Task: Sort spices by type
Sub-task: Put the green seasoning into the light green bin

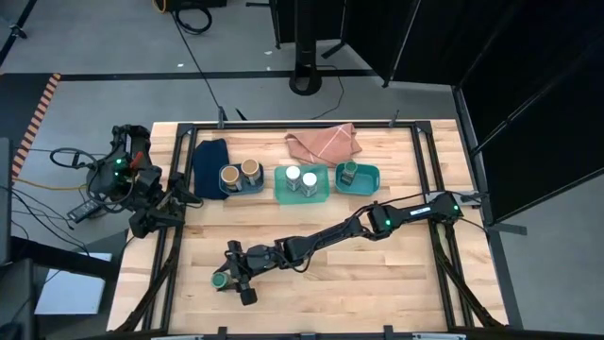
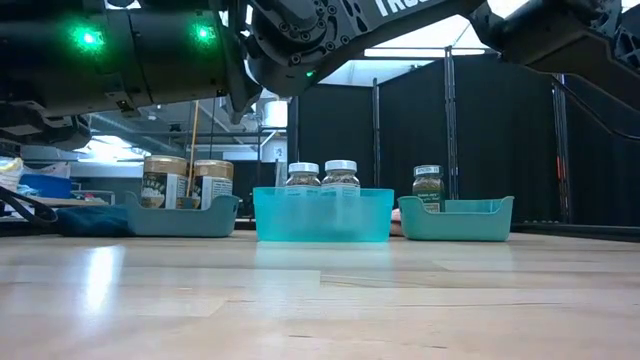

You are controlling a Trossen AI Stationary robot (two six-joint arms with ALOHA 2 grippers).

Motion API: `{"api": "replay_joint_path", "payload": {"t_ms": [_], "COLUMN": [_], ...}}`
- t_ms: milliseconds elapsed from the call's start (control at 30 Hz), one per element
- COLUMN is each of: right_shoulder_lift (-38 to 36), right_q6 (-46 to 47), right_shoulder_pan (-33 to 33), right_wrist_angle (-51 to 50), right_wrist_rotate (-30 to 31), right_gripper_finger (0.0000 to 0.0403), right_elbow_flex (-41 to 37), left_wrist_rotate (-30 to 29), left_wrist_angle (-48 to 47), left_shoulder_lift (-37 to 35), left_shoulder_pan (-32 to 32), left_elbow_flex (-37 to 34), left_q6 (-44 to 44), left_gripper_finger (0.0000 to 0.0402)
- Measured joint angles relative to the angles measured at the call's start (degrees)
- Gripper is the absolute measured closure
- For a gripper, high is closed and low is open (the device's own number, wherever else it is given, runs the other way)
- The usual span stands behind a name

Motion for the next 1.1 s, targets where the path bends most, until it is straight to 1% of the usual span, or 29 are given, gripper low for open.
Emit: {"api": "replay_joint_path", "payload": {"t_ms": [200, 233, 333, 367, 433, 467, 533, 600, 667, 800, 900, 1033, 1067, 1100], "right_shoulder_lift": [-0.1, -0.1, -0.1, -0.1, -0.1, -0.1, -0.1, -0.1, -0.1, -0.1, -0.1, -0.1, -0.1, -0.1], "right_q6": [4.4, 4.4, 4.5, 4.5, 4.5, 4.5, 4.8, 5.9, 7.9, 10.9, 10.9, 11.8, 12.4, 13.2], "right_shoulder_pan": [0.0, 0.0, 0.1, 0.1, 0.1, 0.1, 0.1, 0.1, 0.1, 0.0, 0.0, -0.2, -0.3, -0.4], "right_wrist_angle": [-1.0, -1.0, -1.0, -1.0, -1.0, -1.0, -1.0, -1.0, -0.9, -0.5, 0.4, 0.8, 0.8, 0.8], "right_wrist_rotate": [1.8, 2.2, 3.3, 3.4, 3.5, 3.5, 3.5, 3.5, 3.8, 5.6, 6.0, 6.0, 6.0, 6.0], "right_gripper_finger": [0.0196, 0.0195, 0.0194, 0.0194, 0.0194, 0.0194, 0.0194, 0.0194, 0.0194, 0.0194, 0.0194, 0.0194, 0.0194, 0.0194], "right_elbow_flex": [0.0, 0.0, 0.0, 0.0, 0.0, 0.0, 0.0, 0.0, 0.0, 0.0, 0.0, -0.1, 0.0, -0.1], "left_wrist_rotate": [-0.3, -1.7, -9.5, -10.5, -9.6, -8.1, -1.0, 9.1, 17.4, 26.3, 35.8, 49.2, 51.5, 52.7], "left_wrist_angle": [0.0, 0.0, 0.1, 0.1, 0.0, -0.4, -0.6, -0.6, 0.0, 3.6, 7.8, 16.0, 17.6, 18.5], "left_shoulder_lift": [0.0, 0.0, 0.0, 0.0, 0.0, 0.0, 0.1, 0.4, 0.5, 0.3, -0.9, -5.3, -6.9, -8.8], "left_shoulder_pan": [0.0, 0.0, 0.0, 0.0, 0.0, 0.0, 0.0, 0.0, 0.0, 0.0, 0.0, 0.0, 0.0, 0.0], "left_elbow_flex": [0.0, 0.0, 0.0, 0.0, 0.0, 0.0, 0.0, 0.0, 0.0, -0.2, -2.2, -7.9, -9.8, -11.8], "left_q6": [0.1, 0.2, 2.1, 0.9, -4.4, -5.1, -2.0, 4.1, 7.6, 11.0, 16.4, 23.4, 24.2, 24.3], "left_gripper_finger": [0.0039, 0.0039, 0.0039, 0.0039, 0.0039, 0.0039, 0.0039, 0.0039, 0.0039, 0.0039, 0.0039, 0.0039, 0.0039, 0.0039]}}
